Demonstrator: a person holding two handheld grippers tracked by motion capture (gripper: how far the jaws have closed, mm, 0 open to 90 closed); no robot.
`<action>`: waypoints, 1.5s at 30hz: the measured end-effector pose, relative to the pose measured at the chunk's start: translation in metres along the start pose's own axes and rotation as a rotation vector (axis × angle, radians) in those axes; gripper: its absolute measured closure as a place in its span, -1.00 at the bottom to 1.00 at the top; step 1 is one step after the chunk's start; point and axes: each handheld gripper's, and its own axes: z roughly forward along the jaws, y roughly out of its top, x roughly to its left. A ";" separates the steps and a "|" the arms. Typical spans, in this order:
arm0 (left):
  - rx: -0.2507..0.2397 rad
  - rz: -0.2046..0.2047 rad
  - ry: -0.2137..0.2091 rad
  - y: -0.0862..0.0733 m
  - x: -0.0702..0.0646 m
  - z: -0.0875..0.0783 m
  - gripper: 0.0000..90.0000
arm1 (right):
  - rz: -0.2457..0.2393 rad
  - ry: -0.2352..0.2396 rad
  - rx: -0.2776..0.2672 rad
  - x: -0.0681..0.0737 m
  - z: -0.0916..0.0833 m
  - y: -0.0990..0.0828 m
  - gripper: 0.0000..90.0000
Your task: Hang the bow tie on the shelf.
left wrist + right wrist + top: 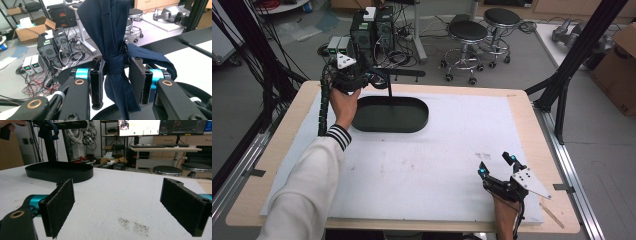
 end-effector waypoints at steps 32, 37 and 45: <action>-0.032 -0.019 0.022 0.006 0.004 -0.033 -0.02 | 0.002 0.002 -0.002 0.000 0.000 0.000 -0.75; -0.047 -0.013 -0.003 0.005 0.013 -0.046 -0.18 | 0.008 0.005 -0.003 0.000 0.000 0.000 -0.75; -0.128 -0.004 -0.080 -0.011 0.020 -0.080 -0.19 | -0.012 0.004 -0.002 0.000 0.001 0.000 -0.75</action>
